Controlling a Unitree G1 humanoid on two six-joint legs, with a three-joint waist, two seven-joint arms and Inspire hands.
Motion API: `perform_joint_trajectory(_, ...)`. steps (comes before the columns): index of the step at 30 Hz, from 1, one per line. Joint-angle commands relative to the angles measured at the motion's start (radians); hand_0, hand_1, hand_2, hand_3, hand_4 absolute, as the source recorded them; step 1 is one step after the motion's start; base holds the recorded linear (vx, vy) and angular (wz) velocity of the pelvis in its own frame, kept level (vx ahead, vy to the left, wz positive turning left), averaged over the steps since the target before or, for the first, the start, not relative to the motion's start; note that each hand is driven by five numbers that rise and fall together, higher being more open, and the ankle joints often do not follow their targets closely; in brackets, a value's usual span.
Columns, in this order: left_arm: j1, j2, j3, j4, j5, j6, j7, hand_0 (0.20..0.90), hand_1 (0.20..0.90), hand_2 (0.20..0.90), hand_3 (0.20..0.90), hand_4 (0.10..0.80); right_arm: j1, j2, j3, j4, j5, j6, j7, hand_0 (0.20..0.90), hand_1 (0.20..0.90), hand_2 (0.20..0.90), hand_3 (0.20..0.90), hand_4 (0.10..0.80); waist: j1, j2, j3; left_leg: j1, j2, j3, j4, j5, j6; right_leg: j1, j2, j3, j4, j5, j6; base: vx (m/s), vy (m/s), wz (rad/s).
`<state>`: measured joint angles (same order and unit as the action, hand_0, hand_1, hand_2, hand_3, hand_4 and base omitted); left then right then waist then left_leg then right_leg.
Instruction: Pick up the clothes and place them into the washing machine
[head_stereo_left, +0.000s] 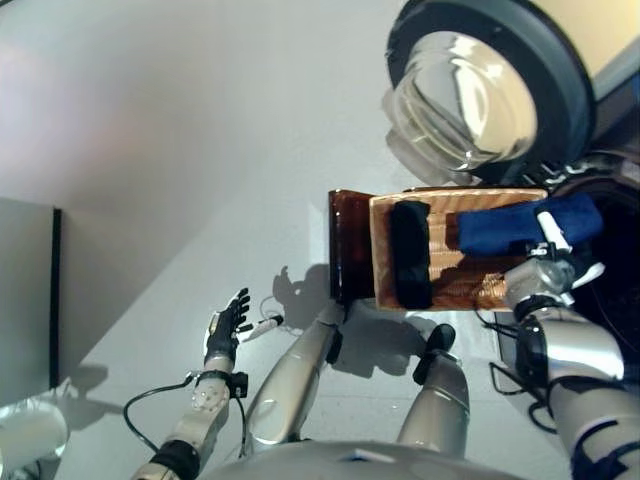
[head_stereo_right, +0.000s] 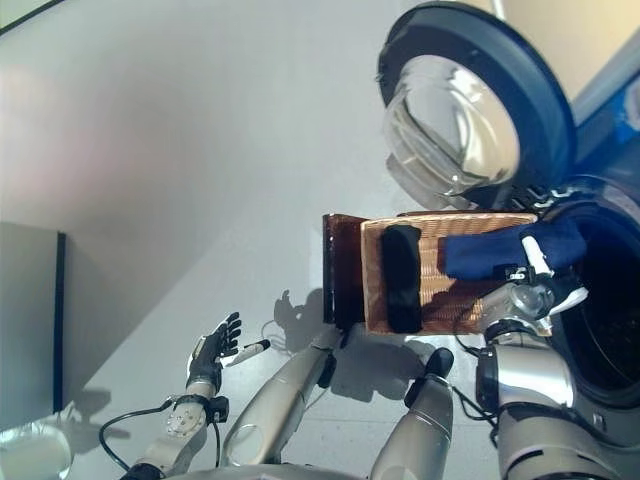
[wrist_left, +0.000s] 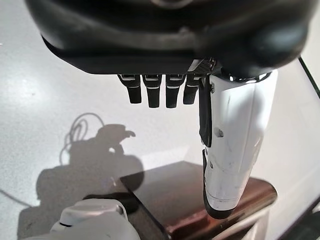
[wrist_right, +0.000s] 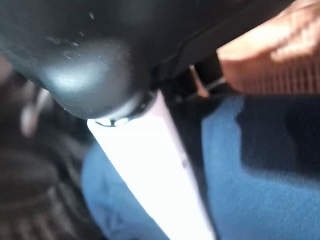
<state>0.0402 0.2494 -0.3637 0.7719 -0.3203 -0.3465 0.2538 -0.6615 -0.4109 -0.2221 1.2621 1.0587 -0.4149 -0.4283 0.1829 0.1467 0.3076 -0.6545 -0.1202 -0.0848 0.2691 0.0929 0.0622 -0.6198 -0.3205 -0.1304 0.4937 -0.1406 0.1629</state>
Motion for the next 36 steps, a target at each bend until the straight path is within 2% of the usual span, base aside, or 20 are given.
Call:
perform_joint_trajectory(1,0.007,-0.006,0.051,0.063,-0.052,-0.041,-0.004,0.9,0.9,0.9,0.9,0.8,0.038,0.004,-0.01,-0.101,0.115,-0.127,0.07,0.2,0.2,0.2,0.2,0.3,0.005,0.034,0.007,-0.049,-0.011,0.035,0.133,-0.152,-0.044,0.009,0.053,0.011,-0.024,0.026,-0.1,-0.023,0.024,-0.25)
perform_joint_trajectory(4,0.009,-0.024,0.049,0.092,-0.085,-0.054,-0.022,0.9,0.9,0.9,0.9,0.8,0.061,0.062,-0.015,-0.197,0.128,-0.187,0.062,0.2,0.2,0.2,0.2,0.3,-0.013,0.036,0.02,-0.082,-0.007,0.045,0.232,-0.19,-0.037,-0.021,0.07,0.024,0.057,-0.013,-0.115,-0.017,0.001,-0.32)
perform_joint_trajectory(9,0.017,-0.04,0.036,0.123,-0.114,-0.068,-0.028,0.9,0.9,0.9,0.9,0.8,0.073,0.133,-0.036,-0.329,0.132,-0.272,0.032,0.2,0.2,0.2,0.2,0.3,-0.039,0.04,0.034,-0.116,0.006,0.057,0.354,-0.256,-0.024,-0.063,0.084,0.041,0.172,-0.065,-0.125,0.003,-0.002,-0.15)
perform_joint_trajectory(13,0.023,-0.04,0.011,0.116,-0.126,-0.081,-0.036,0.9,0.9,0.9,0.9,0.8,0.032,0.123,-0.06,-0.351,0.106,-0.31,-0.022,0.2,0.2,0.2,0.2,0.3,-0.047,0.052,0.034,-0.124,0.011,0.061,0.369,-0.271,-0.02,-0.082,0.093,0.052,0.194,-0.082,-0.129,0.006,0.005,-0.09)
perform_joint_trajectory(17,0.031,-0.03,-0.005,0.126,-0.134,-0.086,-0.029,0.9,0.9,0.9,0.9,0.8,-0.06,0.057,-0.069,-0.308,0.074,-0.32,-0.079,0.2,0.2,0.2,0.2,0.3,-0.041,0.07,0.026,-0.126,0.008,0.068,0.361,-0.27,-0.012,-0.098,0.102,0.074,0.194,-0.075,-0.13,-0.004,0.034,-0.11)
perform_joint_trajectory(21,0.029,-0.021,-0.01,0.143,-0.136,-0.09,-0.017,0.9,0.9,0.9,0.9,0.8,-0.157,-0.045,-0.076,-0.278,0.008,-0.319,-0.158,0.2,0.2,0.2,0.2,0.3,-0.035,0.092,0.018,-0.148,-0.005,0.066,0.365,-0.27,0.002,-0.131,0.112,0.115,0.201,-0.072,-0.137,-0.024,0.035,-0.26)
perform_joint_trajectory(24,0.032,-0.012,-0.009,0.143,-0.122,-0.095,-0.018,0.9,0.9,0.9,0.9,0.8,-0.205,-0.167,-0.073,-0.276,-0.074,-0.293,-0.209,0.2,0.2,0.2,0.2,0.3,-0.032,0.109,0.005,-0.158,-0.007,0.07,0.375,-0.274,0.006,-0.155,0.11,0.135,0.216,-0.078,-0.142,-0.005,0.023,-0.07)
perform_joint_trajectory(25,0.033,-0.006,-0.006,0.139,-0.119,-0.097,-0.023,0.9,0.9,0.9,0.9,0.8,-0.222,-0.228,-0.063,-0.283,-0.108,-0.277,-0.218,0.2,0.2,0.2,0.2,0.3,-0.03,0.112,-0.003,-0.158,-0.006,0.071,0.373,-0.275,0.005,-0.16,0.11,0.139,0.219,-0.079,-0.143,0.019,0.033,-0.15)
perform_joint_trajectory(26,0.049,0.009,0.0,0.132,-0.114,-0.104,-0.031,0.9,0.9,0.9,0.9,0.8,-0.271,-0.353,-0.031,-0.299,-0.156,-0.264,-0.232,0.2,0.2,0.2,0.2,0.3,-0.025,0.113,-0.021,-0.151,-0.005,0.074,0.361,-0.277,0.005,-0.167,0.108,0.149,0.214,-0.076,-0.141,0.03,0.057,-0.12)
perform_joint_trajectory(27,0.058,0.021,0.007,0.125,-0.111,-0.107,-0.035,0.9,0.9,0.9,0.9,0.8,-0.313,-0.436,0.001,-0.3,-0.184,-0.249,-0.232,0.2,0.2,0.2,0.2,0.3,-0.022,0.112,-0.032,-0.149,-0.004,0.076,0.353,-0.277,0.004,-0.17,0.108,0.156,0.207,-0.072,-0.14,0.029,0.056,-0.14)
perform_joint_trajectory(28,0.056,0.013,0.005,0.122,-0.111,-0.106,-0.036,0.9,0.9,0.9,0.9,0.8,-0.334,-0.449,0.016,-0.285,-0.182,-0.245,-0.23,0.2,0.2,0.2,0.2,0.3,-0.019,0.119,-0.03,-0.15,-0.003,0.079,0.35,-0.276,0.004,-0.173,0.11,0.159,0.205,-0.07,-0.139,0.035,0.062,-0.17)
perform_joint_trajectory(29,0.073,0.042,0.012,0.114,-0.108,-0.115,-0.039,0.9,0.9,0.9,0.9,0.8,-0.419,-0.561,0.08,-0.307,-0.231,-0.242,-0.26,0.2,0.2,0.2,0.2,0.3,-0.014,0.108,-0.049,-0.143,0.001,0.083,0.336,-0.271,0.002,-0.176,0.11,0.168,0.196,-0.065,-0.139,0.04,0.051,-0.17)
perform_joint_trajectory(31,0.083,0.053,0.015,0.114,-0.105,-0.114,-0.038,0.9,0.9,0.9,0.9,0.8,-0.513,-0.673,0.156,-0.314,-0.264,-0.223,-0.266,0.2,0.2,0.2,0.2,0.3,-0.019,0.101,-0.062,-0.132,0.003,0.088,0.309,-0.264,-0.004,-0.176,0.11,0.176,0.183,-0.061,-0.137,0.05,0.054,-0.17)
perform_joint_trajectory(32,0.086,0.056,0.015,0.109,-0.115,-0.117,-0.04,0.9,0.9,0.9,0.9,0.8,-0.558,-0.71,0.194,-0.329,-0.267,-0.222,-0.266,0.274,0.274,0.274,0.274,0.353,-0.02,0.1,-0.069,-0.124,0.001,0.09,0.29,-0.259,-0.007,-0.174,0.109,0.177,0.177,-0.059,-0.138,0.048,0.051,-0.2)
perform_joint_trajectory(33,0.087,0.052,0.014,0.104,-0.118,-0.116,-0.043,0.9,0.9,0.9,0.9,0.8,-0.573,-0.718,0.213,-0.341,-0.264,-0.222,-0.256,0.447,0.447,0.447,0.447,0.476,-0.028,0.109,-0.071,-0.116,-0.002,0.092,0.273,-0.252,-0.01,-0.173,0.107,0.179,0.173,-0.058,-0.137,-0.066,0.064,-0.18)
perform_joint_trajectory(34,0.084,0.046,0.017,0.11,-0.123,-0.114,-0.043,0.9,0.9,0.9,0.9,0.8,-0.563,-0.717,0.21,-0.331,-0.255,-0.217,-0.24,0.9,0.9,0.9,0.9,0.8,-0.038,0.114,-0.066,-0.118,0.001,0.108,0.257,-0.216,-0.008,-0.177,0.103,0.169,0.157,-0.024,-0.142,-0.069,0.051,-0.15)
perform_joint_trajectory(36,0.076,0.038,0.022,0.133,-0.134,-0.111,-0.046,0.9,0.9,0.9,0.9,0.8,-0.548,-0.697,0.222,-0.275,-0.252,-0.194,-0.214,0.9,0.9,0.9,0.9,0.8,-0.04,0.11,-0.071,-0.103,0.001,0.114,0.236,-0.208,-0.009,-0.161,0.105,0.171,0.132,-0.009,-0.139,0.02,0.033,-0.17)
